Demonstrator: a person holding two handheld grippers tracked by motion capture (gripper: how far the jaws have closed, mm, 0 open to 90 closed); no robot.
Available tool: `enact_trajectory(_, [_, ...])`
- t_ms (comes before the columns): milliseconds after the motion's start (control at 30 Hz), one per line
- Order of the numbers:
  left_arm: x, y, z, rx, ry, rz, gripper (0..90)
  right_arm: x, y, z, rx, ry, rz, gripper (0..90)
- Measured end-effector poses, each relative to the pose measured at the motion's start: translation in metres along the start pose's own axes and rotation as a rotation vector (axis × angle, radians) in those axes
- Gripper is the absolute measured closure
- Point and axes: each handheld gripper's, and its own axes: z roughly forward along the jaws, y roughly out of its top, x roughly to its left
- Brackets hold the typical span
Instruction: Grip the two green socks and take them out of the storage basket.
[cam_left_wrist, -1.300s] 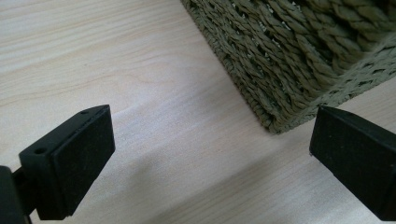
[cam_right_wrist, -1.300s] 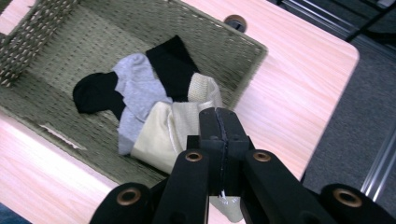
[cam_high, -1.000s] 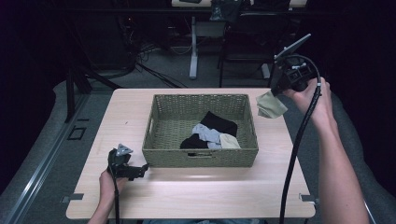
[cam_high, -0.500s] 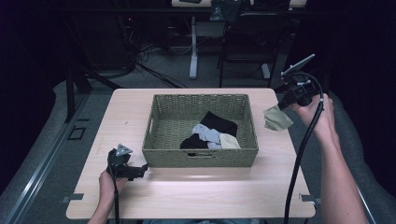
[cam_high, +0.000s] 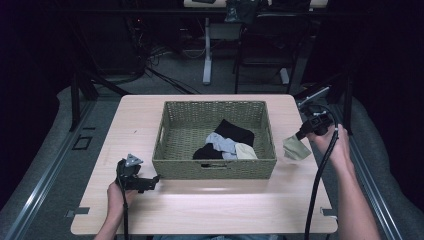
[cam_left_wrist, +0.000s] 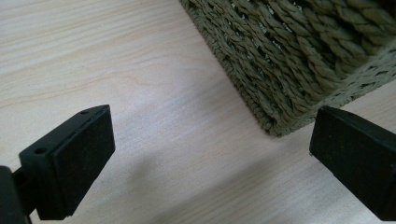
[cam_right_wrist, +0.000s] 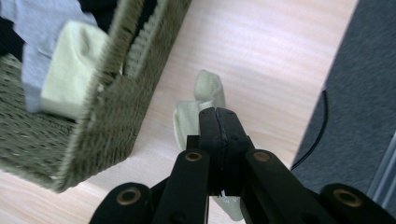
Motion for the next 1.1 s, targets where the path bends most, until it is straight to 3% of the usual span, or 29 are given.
enact_trajectory(167, [0.000,-0.001,-0.001,-0.003,0.001,-0.006,0.1,-0.002,-0.006,0.029,0.023,0.023,0.022,90.0])
enact_trajectory(333, [0.001,-0.002,-0.003,-0.007,0.003,-0.008,0.1,0.000,-0.010,0.059,0.079,0.041,0.013,90.0])
enact_trajectory(567, [0.001,-0.003,-0.003,-0.013,0.009,-0.014,0.1,0.000,-0.017,0.091,0.112,0.067,0.021,89.9])
enact_trajectory(600, [0.001,-0.003,-0.003,-0.013,0.009,-0.015,0.1,0.001,-0.019,0.094,0.094,0.061,0.030,89.6])
enact_trajectory(733, [0.001,-0.003,-0.003,-0.015,0.008,-0.015,0.1,0.000,-0.018,0.088,0.083,0.064,0.028,87.3])
enact_trajectory(767, [0.001,-0.003,-0.003,-0.013,0.007,-0.015,0.1,-0.001,-0.016,0.076,0.057,0.063,0.021,76.7])
enact_trajectory(833, [0.001,-0.003,-0.003,-0.015,0.009,-0.010,0.1,-0.002,-0.015,0.066,0.057,0.052,0.005,69.9])
enact_trajectory(867, [0.001,-0.002,-0.004,-0.008,0.004,-0.009,0.1,0.000,-0.015,0.063,0.032,0.040,0.023,65.5])
enact_trajectory(933, [0.001,-0.002,-0.004,-0.008,0.005,-0.009,0.1,-0.002,-0.014,0.050,0.031,0.051,-0.003,60.8])
enact_trajectory(1000, [0.001,-0.002,-0.004,-0.009,0.006,-0.008,0.1,-0.002,-0.013,0.037,0.000,0.042,-0.007,49.7])
enact_trajectory(1100, [0.001,-0.002,-0.003,-0.007,0.004,-0.008,0.1,0.002,-0.011,0.017,-0.039,0.040,-0.017,41.3])
